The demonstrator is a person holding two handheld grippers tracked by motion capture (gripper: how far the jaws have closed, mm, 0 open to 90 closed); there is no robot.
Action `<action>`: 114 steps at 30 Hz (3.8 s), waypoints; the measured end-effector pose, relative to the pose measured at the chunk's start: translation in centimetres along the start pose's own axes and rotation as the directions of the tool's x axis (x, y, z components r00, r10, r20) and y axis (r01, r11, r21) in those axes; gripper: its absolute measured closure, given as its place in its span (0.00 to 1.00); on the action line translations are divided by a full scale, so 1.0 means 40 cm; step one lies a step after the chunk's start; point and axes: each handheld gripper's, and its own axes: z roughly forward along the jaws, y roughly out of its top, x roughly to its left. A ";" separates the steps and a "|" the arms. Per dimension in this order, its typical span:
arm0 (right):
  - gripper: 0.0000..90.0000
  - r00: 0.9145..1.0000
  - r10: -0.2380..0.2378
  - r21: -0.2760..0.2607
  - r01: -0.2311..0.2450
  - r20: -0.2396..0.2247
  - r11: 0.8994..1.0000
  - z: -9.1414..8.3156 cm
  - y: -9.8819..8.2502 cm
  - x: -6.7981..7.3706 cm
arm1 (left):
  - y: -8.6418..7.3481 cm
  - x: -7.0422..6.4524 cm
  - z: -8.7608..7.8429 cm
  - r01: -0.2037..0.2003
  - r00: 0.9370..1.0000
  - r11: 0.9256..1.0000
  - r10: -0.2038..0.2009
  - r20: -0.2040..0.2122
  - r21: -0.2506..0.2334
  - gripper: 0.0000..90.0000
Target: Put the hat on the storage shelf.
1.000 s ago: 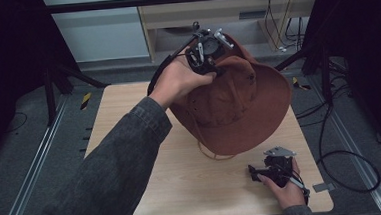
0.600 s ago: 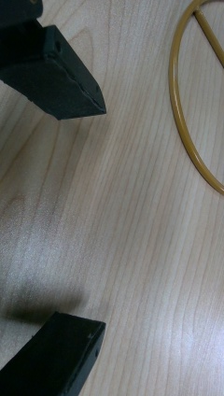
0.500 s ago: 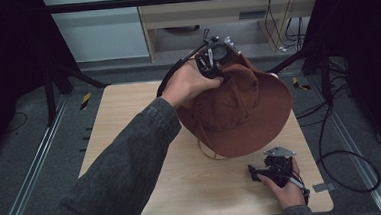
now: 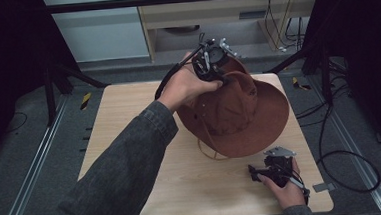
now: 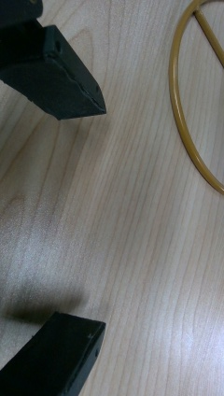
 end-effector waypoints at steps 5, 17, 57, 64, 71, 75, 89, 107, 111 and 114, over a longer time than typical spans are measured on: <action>0.01 1.000 0.000 0.000 0.000 0.000 1.000 0.000 0.000 0.000 | -0.012 -0.003 -0.004 0.003 1.000 1.000 -0.003 0.014 -0.013 0.63; 0.01 1.000 0.000 0.001 0.000 -0.001 1.000 0.000 0.000 0.000 | -0.030 -0.016 -0.029 0.007 1.000 0.999 -0.007 0.013 -0.045 0.30; 0.01 1.000 0.000 0.000 0.000 0.000 1.000 0.000 0.000 0.000 | -0.113 -0.094 -0.103 -0.025 0.999 0.994 0.027 0.019 -0.105 0.07; 0.01 1.000 0.000 0.000 0.000 0.001 1.000 0.000 0.000 0.000 | -0.130 -0.103 -0.125 -0.025 0.999 0.992 0.027 0.019 -0.126 0.07; 0.01 1.000 0.000 0.000 0.000 0.000 1.000 0.000 0.000 0.000 | -0.146 -0.120 -0.145 -0.034 0.999 0.990 0.036 0.014 -0.139 0.07; 0.00 1.000 0.001 0.000 -0.001 0.000 1.000 0.000 0.000 0.000 | -0.157 -0.130 -0.159 -0.029 0.999 0.989 0.032 0.017 -0.144 0.07; 0.01 1.000 0.000 0.000 0.000 0.000 1.000 0.000 0.000 0.000 | -0.210 -0.148 -0.202 -0.006 1.000 0.989 0.006 0.001 -0.148 0.07; 0.00 1.000 0.001 0.000 -0.001 0.000 1.000 -0.001 0.000 0.001 | -0.324 -0.162 -0.266 0.047 0.998 0.978 -0.054 -0.031 -0.204 0.05; 0.01 1.000 0.001 0.001 -0.001 0.000 1.000 -0.001 0.000 0.001 | -0.360 -0.165 -0.265 0.068 0.996 0.976 -0.077 -0.036 -0.208 0.05; 0.01 1.000 0.001 0.001 -0.001 0.000 1.000 -0.001 0.000 0.002 | -0.389 -0.166 -0.261 0.085 0.995 0.974 -0.093 -0.029 -0.209 0.05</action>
